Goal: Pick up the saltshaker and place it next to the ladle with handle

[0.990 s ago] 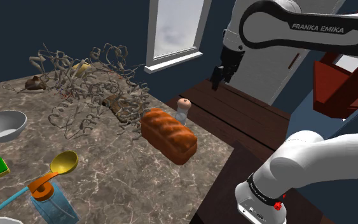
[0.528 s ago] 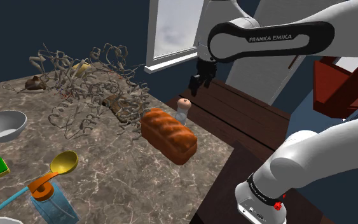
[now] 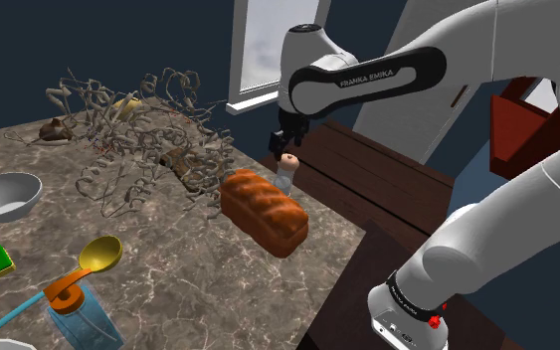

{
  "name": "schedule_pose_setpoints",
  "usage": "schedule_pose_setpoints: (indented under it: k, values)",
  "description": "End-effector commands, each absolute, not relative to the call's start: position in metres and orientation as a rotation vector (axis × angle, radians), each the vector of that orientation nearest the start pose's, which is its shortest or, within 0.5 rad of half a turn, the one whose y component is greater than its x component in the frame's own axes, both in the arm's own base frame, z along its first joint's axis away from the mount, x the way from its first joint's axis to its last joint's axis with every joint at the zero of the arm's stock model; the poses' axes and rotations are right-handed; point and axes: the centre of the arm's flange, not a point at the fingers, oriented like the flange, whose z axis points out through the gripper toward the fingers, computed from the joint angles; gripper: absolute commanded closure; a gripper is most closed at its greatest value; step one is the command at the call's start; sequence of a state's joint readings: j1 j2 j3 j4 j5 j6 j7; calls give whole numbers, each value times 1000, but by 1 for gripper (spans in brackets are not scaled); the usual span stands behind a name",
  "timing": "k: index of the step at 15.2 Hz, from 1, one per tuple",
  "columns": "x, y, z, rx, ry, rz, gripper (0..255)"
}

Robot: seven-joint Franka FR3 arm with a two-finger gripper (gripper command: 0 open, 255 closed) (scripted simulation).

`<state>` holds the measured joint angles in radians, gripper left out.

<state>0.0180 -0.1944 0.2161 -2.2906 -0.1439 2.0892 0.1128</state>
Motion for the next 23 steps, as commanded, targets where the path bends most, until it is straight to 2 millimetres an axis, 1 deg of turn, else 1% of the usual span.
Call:
schedule_pose_setpoints:
  k: [1,6,13,14,23]
  values:
    - [471,108,418,-3292,-314,-27,0]
    - [472,104,394,-3292,-314,-27,0]
    - [472,104,394,-3292,-314,-27,0]
    - [472,104,394,-3292,-314,-27,255]
    - [472,104,394,-3292,-314,-27,255]
